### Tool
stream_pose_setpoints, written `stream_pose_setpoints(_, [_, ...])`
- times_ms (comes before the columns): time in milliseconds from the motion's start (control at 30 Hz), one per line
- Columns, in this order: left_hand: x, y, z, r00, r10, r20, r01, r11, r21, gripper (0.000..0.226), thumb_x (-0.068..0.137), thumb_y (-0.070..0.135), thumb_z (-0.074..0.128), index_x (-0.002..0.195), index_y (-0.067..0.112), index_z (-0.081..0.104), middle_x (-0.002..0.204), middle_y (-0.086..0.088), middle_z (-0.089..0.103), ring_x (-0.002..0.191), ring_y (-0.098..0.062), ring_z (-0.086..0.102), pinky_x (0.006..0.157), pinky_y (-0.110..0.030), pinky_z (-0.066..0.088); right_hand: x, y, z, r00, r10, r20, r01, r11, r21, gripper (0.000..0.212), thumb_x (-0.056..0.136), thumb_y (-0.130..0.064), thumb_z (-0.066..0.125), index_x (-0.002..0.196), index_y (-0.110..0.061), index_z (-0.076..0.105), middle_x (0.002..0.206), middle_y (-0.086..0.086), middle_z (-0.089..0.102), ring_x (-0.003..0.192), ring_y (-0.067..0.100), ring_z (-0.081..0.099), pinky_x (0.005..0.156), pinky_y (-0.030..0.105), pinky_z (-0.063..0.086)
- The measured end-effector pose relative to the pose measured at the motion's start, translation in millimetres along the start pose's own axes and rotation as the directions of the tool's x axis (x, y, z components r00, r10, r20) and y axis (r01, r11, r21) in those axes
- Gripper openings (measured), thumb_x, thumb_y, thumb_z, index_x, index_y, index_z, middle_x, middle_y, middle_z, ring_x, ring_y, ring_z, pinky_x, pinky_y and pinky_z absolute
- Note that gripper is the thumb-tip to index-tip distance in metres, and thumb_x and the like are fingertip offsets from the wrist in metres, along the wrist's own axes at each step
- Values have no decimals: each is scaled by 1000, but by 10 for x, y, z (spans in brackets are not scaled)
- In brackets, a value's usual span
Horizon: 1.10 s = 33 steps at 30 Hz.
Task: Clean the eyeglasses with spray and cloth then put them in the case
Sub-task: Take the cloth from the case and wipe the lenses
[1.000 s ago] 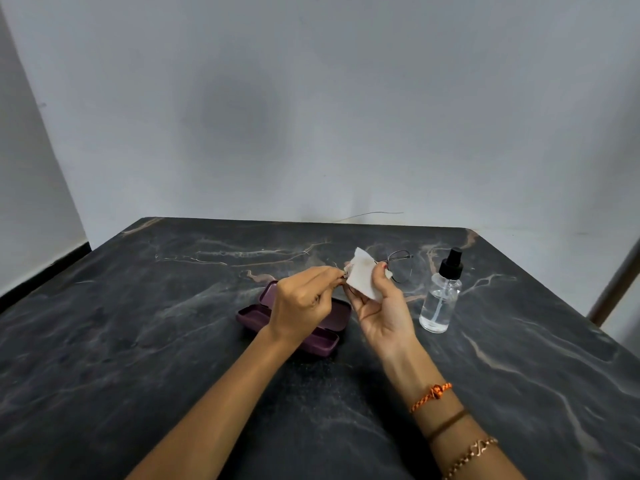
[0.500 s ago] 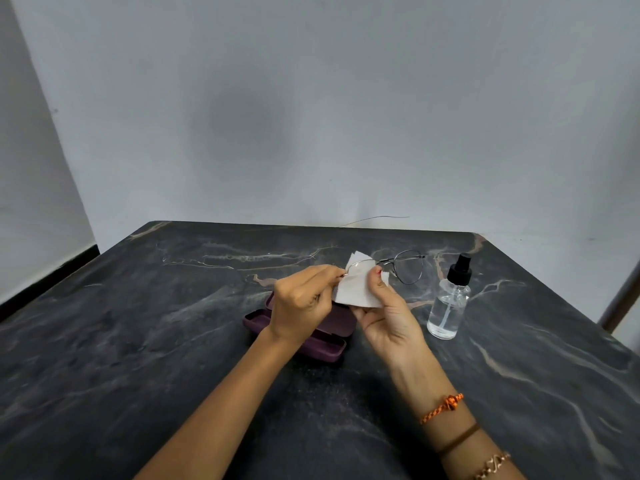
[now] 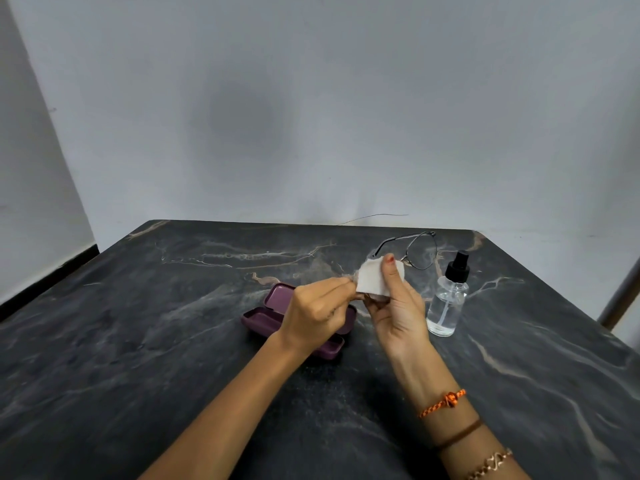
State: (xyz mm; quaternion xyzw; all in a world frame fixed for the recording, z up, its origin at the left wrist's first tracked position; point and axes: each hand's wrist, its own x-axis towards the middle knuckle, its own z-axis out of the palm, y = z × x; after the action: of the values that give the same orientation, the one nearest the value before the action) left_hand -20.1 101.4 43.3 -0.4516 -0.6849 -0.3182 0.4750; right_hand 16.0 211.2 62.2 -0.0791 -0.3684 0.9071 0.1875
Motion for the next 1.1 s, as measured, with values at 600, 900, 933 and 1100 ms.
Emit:
stream_pose_setpoints(600, [6,-49,-23,1000,-7,-18,7,1000,-28,15,70,-17,60,68,-6,70,65,-10,70,62,-15,65,65,-14,49,8,-68,-7,978,175,116,-197,958,211,8,87,-3,51,83,-4,58,57,5,71,53,13,69,48,28,58])
stream_pose_setpoints(900, [-28,5,30,999,38,22,-37,998,-43,8,69,-10,63,72,-9,70,67,-15,71,61,-20,67,65,-19,51,31,-45,-21,1000,9,-9,-10,996,-85,16,75,-23,66,69,-10,61,47,-4,66,43,4,61,40,14,48])
stream_pose_setpoints(933, [-27,-2,26,1000,30,8,-29,999,-35,9,70,-9,62,71,-8,70,67,-14,71,61,-19,67,66,-18,51,20,-51,-18,1000,0,19,2,995,-95,18,67,-25,70,69,-9,61,48,-4,67,44,3,62,41,14,48])
stream_pose_setpoints(1100, [-10,-53,6,997,-39,-64,38,999,-7,7,70,-10,67,68,-5,71,64,-9,71,62,-12,64,66,-8,47,22,-106,-27,977,38,212,-6,989,-148,48,47,-44,69,82,-11,66,67,-4,73,59,4,66,51,14,51])
